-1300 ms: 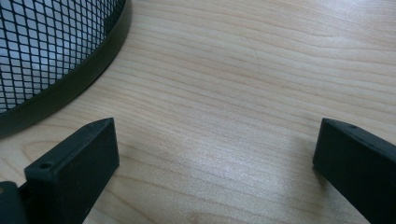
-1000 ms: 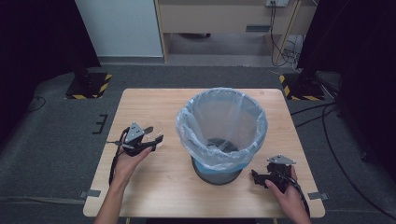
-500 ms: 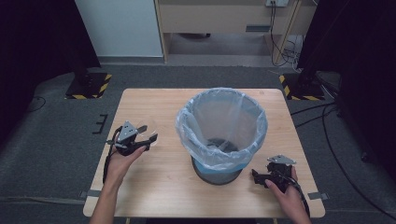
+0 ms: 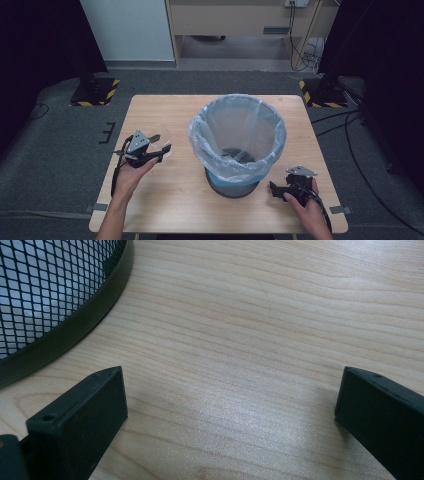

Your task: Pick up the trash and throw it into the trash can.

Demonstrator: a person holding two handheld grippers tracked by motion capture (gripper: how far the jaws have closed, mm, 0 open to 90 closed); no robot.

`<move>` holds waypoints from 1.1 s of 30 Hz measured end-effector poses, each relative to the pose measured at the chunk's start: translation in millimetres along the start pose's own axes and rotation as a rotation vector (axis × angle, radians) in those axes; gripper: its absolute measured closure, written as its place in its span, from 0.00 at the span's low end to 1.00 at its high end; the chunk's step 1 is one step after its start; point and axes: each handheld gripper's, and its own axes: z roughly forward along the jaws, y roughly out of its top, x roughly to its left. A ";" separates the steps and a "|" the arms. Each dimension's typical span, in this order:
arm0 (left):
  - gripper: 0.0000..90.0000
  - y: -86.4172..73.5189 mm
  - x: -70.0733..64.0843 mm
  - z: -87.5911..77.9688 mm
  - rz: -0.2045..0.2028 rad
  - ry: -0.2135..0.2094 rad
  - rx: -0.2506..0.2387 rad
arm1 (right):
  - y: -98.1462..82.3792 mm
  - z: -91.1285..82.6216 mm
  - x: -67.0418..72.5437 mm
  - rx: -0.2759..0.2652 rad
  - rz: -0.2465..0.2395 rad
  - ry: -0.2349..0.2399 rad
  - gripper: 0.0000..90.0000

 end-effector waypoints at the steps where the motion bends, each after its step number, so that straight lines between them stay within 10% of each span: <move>1: 0.44 1.0 -0.8 -0.5 0.000 -0.005 -0.003 | -0.1 -0.1 0.0 0.000 0.000 0.000 0.00; 33: 0.45 54.3 0.6 -24.0 0.003 -0.083 -0.045 | -0.2 -0.2 0.2 0.000 0.000 0.000 0.01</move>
